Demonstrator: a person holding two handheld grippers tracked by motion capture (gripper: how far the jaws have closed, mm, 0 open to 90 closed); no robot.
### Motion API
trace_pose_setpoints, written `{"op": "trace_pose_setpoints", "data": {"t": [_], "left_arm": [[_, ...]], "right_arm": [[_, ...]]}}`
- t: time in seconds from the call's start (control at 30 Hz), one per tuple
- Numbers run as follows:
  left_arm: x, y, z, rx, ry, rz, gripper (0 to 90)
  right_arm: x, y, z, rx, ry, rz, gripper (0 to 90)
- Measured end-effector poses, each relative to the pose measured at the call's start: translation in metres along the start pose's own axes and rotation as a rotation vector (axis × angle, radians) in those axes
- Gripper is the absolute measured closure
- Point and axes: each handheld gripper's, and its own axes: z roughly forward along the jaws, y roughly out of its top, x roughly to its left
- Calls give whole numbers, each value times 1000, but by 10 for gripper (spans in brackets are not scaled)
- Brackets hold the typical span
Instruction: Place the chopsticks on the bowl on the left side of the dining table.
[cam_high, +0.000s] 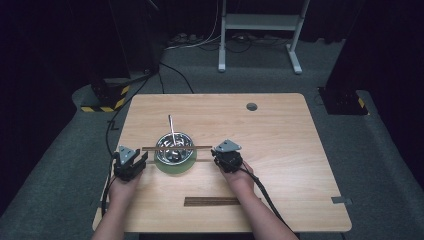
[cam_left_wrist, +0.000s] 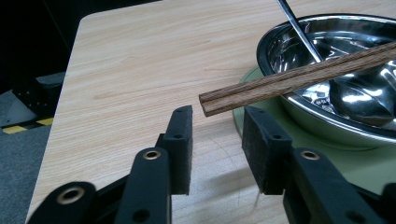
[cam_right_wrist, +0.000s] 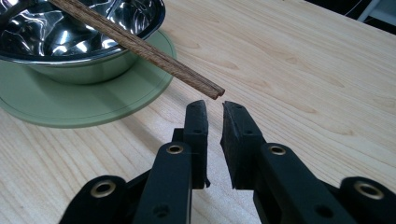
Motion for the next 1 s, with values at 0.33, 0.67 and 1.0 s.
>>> {"op": "trace_pose_setpoints", "data": {"t": [0.33,0.67,1.0], "left_arm": [[-8,1,-17,7,6,-35,479],[-32,-5,-40,15,-24,-55,419],[-50,-25,-55,102,-59,-9,389]], "right_arm": [[-5,-7,-24,-28,0,24,713],[-26,-36,-70,-32,-32,74,577],[-73,-92,-126,-1,-161,107,455]]}}
